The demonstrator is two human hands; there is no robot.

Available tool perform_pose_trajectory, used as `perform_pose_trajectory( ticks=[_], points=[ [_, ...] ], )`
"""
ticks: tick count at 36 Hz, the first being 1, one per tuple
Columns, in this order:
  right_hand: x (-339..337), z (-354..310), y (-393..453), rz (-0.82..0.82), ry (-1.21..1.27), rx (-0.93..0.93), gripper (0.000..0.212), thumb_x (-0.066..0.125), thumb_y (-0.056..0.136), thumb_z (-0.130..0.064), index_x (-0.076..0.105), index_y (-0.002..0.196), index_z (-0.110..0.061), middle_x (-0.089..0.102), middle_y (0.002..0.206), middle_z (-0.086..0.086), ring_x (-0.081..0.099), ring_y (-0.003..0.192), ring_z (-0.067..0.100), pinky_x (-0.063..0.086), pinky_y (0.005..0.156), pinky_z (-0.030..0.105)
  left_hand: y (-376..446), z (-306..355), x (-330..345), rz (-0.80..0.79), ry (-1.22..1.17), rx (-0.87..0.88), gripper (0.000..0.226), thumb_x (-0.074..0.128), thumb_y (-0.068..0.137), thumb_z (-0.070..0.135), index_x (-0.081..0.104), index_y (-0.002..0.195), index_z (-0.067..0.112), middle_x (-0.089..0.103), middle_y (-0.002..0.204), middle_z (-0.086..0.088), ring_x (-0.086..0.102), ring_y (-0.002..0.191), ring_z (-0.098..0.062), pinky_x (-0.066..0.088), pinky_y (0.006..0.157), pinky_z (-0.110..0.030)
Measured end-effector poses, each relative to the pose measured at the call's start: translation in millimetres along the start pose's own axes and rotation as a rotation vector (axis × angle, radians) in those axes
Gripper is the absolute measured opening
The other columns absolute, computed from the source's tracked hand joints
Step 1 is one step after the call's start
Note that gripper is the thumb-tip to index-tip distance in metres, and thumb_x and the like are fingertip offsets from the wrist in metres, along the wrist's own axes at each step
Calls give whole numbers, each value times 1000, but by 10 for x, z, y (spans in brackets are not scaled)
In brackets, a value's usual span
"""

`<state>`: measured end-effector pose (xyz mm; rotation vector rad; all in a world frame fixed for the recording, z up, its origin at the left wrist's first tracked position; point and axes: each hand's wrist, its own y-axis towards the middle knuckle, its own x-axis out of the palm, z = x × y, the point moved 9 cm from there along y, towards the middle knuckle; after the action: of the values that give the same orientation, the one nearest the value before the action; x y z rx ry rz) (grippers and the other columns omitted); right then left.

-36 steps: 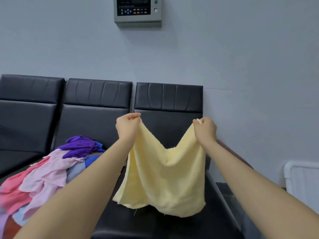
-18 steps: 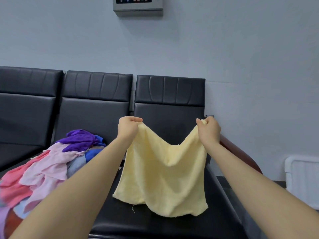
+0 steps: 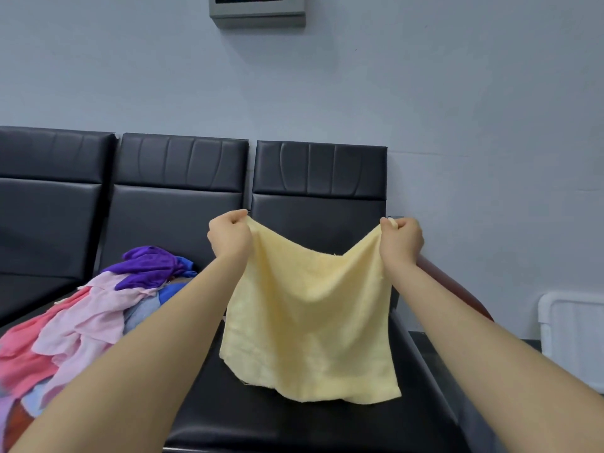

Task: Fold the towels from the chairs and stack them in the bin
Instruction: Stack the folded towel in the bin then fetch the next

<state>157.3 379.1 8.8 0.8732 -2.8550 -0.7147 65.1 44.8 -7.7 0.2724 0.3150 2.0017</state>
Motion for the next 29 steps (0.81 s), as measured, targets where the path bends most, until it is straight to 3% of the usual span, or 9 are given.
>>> perform_pose_trajectory(
  ticks=[2, 4, 9, 15, 18, 21, 24, 27, 29],
  points=[
    [-38, -39, 48, 33, 34, 12, 38, 52, 95, -16, 29, 64, -18, 38, 63, -4, 36, 55, 9, 34, 56, 25, -1, 35, 18, -22, -46, -17, 51, 33, 87, -7, 66, 119, 16, 62, 122, 0, 55, 83, -17, 44, 70, -24],
    [-75, -97, 83, 64, 58, 13, 34, 52, 93, -15, 32, 66, -15, 39, 63, -4, 37, 56, 11, 36, 61, 29, 28, 89, 38, -46, -66, -18, 48, 36, 89, -5, 63, 123, 16, 60, 125, 2, 56, 97, -19, 42, 80, -25],
    [-122, -260, 121, 81, 133, 8, 15, 51, 95, -20, 42, 90, -10, 45, 75, -9, 50, 76, 16, 40, 68, 30, 81, 305, 90, -102, 30, 34, 57, 32, 89, -6, 48, 138, 18, 51, 138, 2, 56, 114, -27, 46, 89, -33],
    [-235, -456, 181, 113, 226, 0, 12, 50, 96, -12, 39, 99, -9, 46, 87, -4, 49, 75, 14, 36, 56, 21, 112, 613, 96, -77, 245, 137, 59, 35, 86, -2, 40, 142, 16, 37, 146, -3, 49, 119, -37, 41, 103, -47],
    [-248, -486, 182, 105, 275, 28, 20, 43, 96, -7, 41, 116, -9, 48, 102, 4, 48, 74, 14, 36, 55, 22, 71, 717, 130, -100, 491, 197, 39, 36, 90, 0, 44, 128, 4, 30, 142, -14, 43, 114, -38, 38, 100, -40],
    [-201, -543, 189, 44, 153, -25, 37, 35, 90, 5, 54, 118, -9, 53, 117, 5, 52, 95, 19, 39, 73, 23, 32, 719, 198, -170, 673, 204, 33, 38, 89, -3, 43, 122, -2, 28, 136, -20, 42, 100, -37, 39, 91, -37],
    [-141, -519, 187, -4, -18, -53, 45, 33, 87, 9, 54, 124, -7, 42, 134, 9, 50, 113, 26, 42, 87, 28, -20, 737, 223, -201, 796, 254, 20, 39, 87, -7, 46, 105, 0, 31, 129, -22, 33, 88, -28, 37, 86, -32],
    [-143, -472, 153, -18, -229, -100, 41, 35, 87, 9, 52, 123, 0, 36, 135, 15, 44, 116, 32, 41, 94, 34, -38, 713, 191, -184, 846, 327, 19, 40, 84, -12, 43, 76, 5, 35, 124, -21, 41, 95, -32, 36, 93, -34],
    [-178, -446, 126, -10, -342, -135, 35, 36, 87, 10, 53, 117, 2, 37, 131, 17, 43, 113, 32, 38, 88, 32, -42, 679, 167, -167, 891, 364, 28, 41, 83, -14, 39, 66, 8, 36, 123, -21, 44, 101, -35, 37, 89, -34]
  ],
)
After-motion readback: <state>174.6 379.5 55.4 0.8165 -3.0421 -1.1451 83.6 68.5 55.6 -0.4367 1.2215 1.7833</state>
